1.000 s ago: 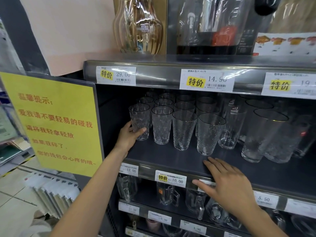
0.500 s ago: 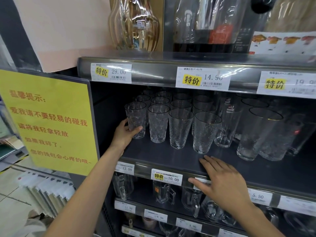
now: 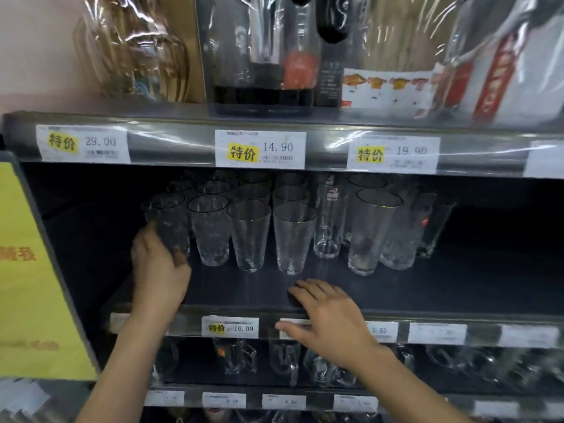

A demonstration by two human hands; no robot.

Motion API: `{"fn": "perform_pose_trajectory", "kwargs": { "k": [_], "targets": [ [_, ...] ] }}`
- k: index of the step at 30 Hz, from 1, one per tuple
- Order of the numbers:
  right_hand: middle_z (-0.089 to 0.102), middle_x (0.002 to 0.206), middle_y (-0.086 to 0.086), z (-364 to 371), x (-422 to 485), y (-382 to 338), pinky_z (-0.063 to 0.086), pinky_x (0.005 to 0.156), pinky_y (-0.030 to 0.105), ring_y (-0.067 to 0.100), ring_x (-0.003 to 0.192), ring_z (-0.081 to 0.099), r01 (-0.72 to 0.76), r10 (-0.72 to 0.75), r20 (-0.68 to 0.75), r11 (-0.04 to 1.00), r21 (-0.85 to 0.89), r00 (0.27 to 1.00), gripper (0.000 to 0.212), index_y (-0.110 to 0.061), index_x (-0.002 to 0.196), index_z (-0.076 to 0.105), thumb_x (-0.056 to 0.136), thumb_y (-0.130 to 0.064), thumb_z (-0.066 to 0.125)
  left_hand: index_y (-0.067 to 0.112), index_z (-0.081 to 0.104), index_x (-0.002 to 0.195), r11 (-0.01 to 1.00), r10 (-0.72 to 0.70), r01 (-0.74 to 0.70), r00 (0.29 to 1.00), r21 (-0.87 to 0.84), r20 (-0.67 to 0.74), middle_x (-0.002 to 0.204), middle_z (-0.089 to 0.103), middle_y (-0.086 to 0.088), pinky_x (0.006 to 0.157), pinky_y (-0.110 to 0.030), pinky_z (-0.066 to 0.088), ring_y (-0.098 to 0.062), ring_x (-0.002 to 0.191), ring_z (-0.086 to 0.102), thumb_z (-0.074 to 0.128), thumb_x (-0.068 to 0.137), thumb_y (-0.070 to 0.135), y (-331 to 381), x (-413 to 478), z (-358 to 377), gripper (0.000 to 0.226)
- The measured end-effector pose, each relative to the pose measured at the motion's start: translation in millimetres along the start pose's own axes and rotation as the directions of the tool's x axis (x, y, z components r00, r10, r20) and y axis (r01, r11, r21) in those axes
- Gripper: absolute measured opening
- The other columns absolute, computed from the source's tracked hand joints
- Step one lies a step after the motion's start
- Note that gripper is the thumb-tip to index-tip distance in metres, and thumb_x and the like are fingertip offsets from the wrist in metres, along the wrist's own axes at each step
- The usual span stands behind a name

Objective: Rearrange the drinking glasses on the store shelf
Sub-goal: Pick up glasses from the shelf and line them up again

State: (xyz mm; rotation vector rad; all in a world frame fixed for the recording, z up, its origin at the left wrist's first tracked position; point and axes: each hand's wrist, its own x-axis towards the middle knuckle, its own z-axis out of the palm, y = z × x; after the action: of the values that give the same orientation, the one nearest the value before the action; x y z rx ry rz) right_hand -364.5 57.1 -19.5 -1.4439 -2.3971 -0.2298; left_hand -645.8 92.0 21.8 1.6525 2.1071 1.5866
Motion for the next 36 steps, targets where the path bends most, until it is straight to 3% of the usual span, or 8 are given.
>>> {"fn": "perform_pose_trajectory", "kwargs": {
  "k": [4,10,13,15,17,24,31,36],
  "targets": [
    [0.066,0.123,-0.007,-22.6,-18.6,21.7,0.042,0.102,0.032,0.011,0.118,0.054,-0.003,0.03,-0.105,0.968,0.252,0.994,0.064,-0.021,0.129,0.062,0.095,-0.068,0.035,-0.002,0.051,0.124,0.998,0.058,-0.057,0.996,0.017,-0.07,0.125,0.047,-0.026,0.102,-0.054,0.04,-0.042,0.116,0.046,0.056,0.086,-0.005,46.0,-35.7,13.4,0.039],
    [0.07,0.09,-0.013,-64.9,-61.9,102.5,0.045,0.08,0.018,0.003,0.087,0.06,-0.154,0.333,-0.368,0.885,0.439,0.868,0.028,-0.02,0.094,0.074,0.094,-0.042,0.058,0.026,0.062,0.087,0.952,0.161,-0.127,0.981,-0.279,0.103,0.082,0.063,0.008,0.066,-0.014,0.041,-0.007,0.071,0.058,0.065,0.09,0.018,148.8,-100.1,60.1,0.009],
    [0.072,0.082,-0.017,-82.4,-75.4,152.3,0.048,0.078,0.02,-0.001,0.084,0.065,-0.346,0.62,-0.182,0.629,0.696,0.763,0.011,-0.025,0.085,0.074,0.092,-0.025,0.066,0.039,0.057,0.075,0.931,0.188,-0.108,0.96,-0.348,0.206,0.069,0.064,0.015,0.061,-0.009,0.045,0.002,0.069,0.062,0.066,0.089,0.027,187.4,-135.1,98.8,0.021],
    [0.074,0.083,-0.014,-83.7,-79.7,187.2,0.051,0.084,0.025,0.003,0.087,0.068,-0.434,0.739,-0.039,0.437,0.788,0.673,0.012,-0.027,0.082,0.074,0.089,-0.021,0.066,0.032,0.063,0.076,0.939,0.179,-0.086,0.949,-0.333,0.26,0.068,0.066,0.014,0.065,-0.023,0.054,0.002,0.065,0.063,0.067,0.09,0.03,207.8,-151.3,124.8,0.014],
    [0.074,0.087,-0.011,-78.0,-79.6,219.2,0.051,0.089,0.029,0.008,0.093,0.068,-0.474,0.769,0.045,0.346,0.81,0.638,0.007,-0.024,0.085,0.074,0.088,-0.021,0.069,0.024,0.07,0.083,0.956,0.167,-0.08,0.939,-0.282,0.3,0.072,0.07,0.012,0.072,-0.029,0.057,-0.002,0.07,0.067,0.066,0.09,0.036,226.6,-160.0,148.3,0.014],
    [0.07,0.104,-0.001,-58.3,-58.6,280.2,0.042,0.084,0.022,0.014,0.101,0.064,-0.521,0.71,0.235,0.214,0.826,0.663,0.034,-0.017,0.112,0.065,0.083,-0.028,0.078,0.006,0.062,0.112,0.989,0.121,-0.143,0.905,0.023,0.408,0.09,0.072,-0.014,0.068,-0.036,0.051,-0.036,0.087,0.068,0.06,0.091,0.05,260.7,-172.3,213.2,0.049],
    [0.058,0.127,0.006,-53.2,-31.0,296.6,0.041,0.093,0.023,0.015,0.11,0.055,-0.476,0.621,0.227,0.269,0.837,0.75,0.064,-0.01,0.137,0.05,0.081,-0.019,0.08,-0.004,0.021,0.149,1.0,-0.011,0.015,0.897,-0.006,0.442,0.129,0.06,-0.023,0.091,-0.04,0.053,-0.037,0.115,0.06,0.067,0.09,0.038,262.2,-168.8,255.3,0.086],
    [0.059,0.132,0.005,-41.3,-20.1,303.4,0.044,0.108,0.036,0.017,0.118,0.057,-0.419,0.56,0.196,0.302,0.856,0.805,0.069,-0.01,0.142,0.045,0.082,-0.014,0.079,-0.004,0.011,0.152,0.997,-0.069,0.078,0.899,-0.003,0.431,0.137,0.054,-0.022,0.097,-0.039,0.05,-0.036,0.122,0.056,0.067,0.091,0.039,263.6,-161.3,270.1,0.093]
  ]
}}
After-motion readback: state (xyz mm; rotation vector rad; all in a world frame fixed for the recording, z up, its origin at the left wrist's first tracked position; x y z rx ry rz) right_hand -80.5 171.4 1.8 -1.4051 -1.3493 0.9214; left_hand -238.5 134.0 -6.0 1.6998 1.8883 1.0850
